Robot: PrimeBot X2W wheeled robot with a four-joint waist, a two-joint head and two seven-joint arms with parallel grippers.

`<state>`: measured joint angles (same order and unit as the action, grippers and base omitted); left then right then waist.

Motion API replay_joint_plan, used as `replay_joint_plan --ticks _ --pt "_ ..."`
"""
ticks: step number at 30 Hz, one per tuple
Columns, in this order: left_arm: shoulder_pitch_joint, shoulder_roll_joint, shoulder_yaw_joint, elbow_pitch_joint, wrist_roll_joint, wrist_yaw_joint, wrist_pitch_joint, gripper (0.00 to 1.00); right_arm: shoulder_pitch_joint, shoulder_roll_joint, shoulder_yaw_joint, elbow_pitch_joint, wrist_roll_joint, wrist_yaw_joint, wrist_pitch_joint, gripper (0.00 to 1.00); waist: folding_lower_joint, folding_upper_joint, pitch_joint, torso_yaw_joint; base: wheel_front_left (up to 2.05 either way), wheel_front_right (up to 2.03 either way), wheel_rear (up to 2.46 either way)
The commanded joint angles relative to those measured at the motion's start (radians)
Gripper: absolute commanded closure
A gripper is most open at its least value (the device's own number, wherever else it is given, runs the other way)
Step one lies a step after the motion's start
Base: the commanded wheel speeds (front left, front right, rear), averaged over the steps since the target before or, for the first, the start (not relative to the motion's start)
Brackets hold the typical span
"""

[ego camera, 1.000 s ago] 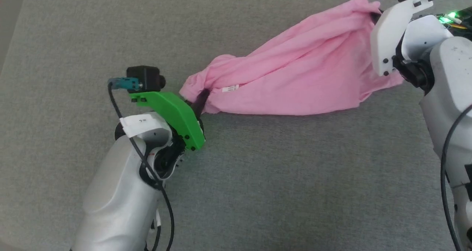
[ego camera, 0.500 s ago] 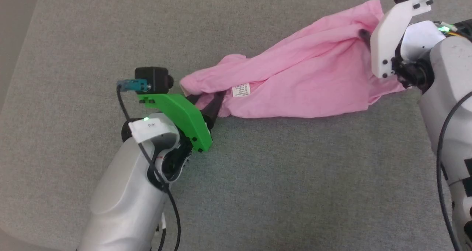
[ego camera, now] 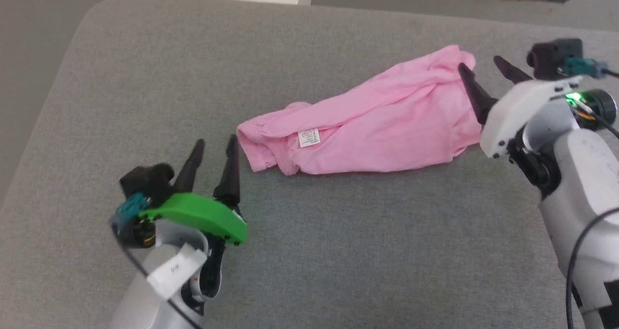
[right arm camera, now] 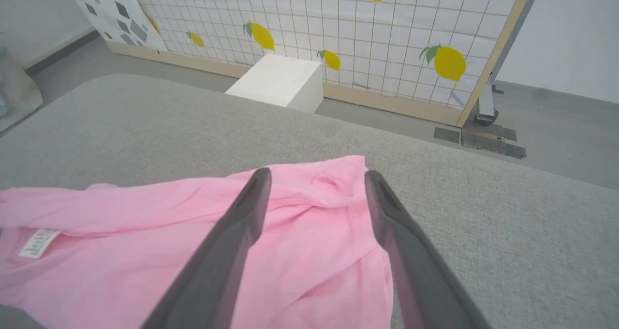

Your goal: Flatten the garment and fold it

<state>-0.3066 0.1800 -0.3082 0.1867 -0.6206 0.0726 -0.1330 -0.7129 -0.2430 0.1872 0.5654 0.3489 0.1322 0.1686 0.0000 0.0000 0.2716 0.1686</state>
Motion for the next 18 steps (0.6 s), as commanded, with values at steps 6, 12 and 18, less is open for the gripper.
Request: replay_joint_plan --ticks 6,12,18 --pt "0.027 -0.008 0.043 -0.003 0.104 -0.035 -0.126 0.00 0.081 0.020 -0.105 -0.049 0.005 -0.002 -0.090 0.00 0.0000 0.0000 -0.045 -0.007 0.00 0.00 0.00" --pt "0.037 -0.075 0.177 -0.102 0.255 -0.116 -0.128 0.00 0.073 0.070 -0.199 -0.007 -0.015 -0.002 -0.054 0.00 0.0000 0.0000 -0.026 -0.005 0.00 0.00 0.00" --pt "0.056 -0.111 0.242 -0.130 0.367 -0.175 -0.129 0.00 -0.010 0.133 -0.308 0.105 -0.080 -0.002 0.040 0.00 0.0000 0.0000 0.010 -0.006 0.00 0.00 0.00"
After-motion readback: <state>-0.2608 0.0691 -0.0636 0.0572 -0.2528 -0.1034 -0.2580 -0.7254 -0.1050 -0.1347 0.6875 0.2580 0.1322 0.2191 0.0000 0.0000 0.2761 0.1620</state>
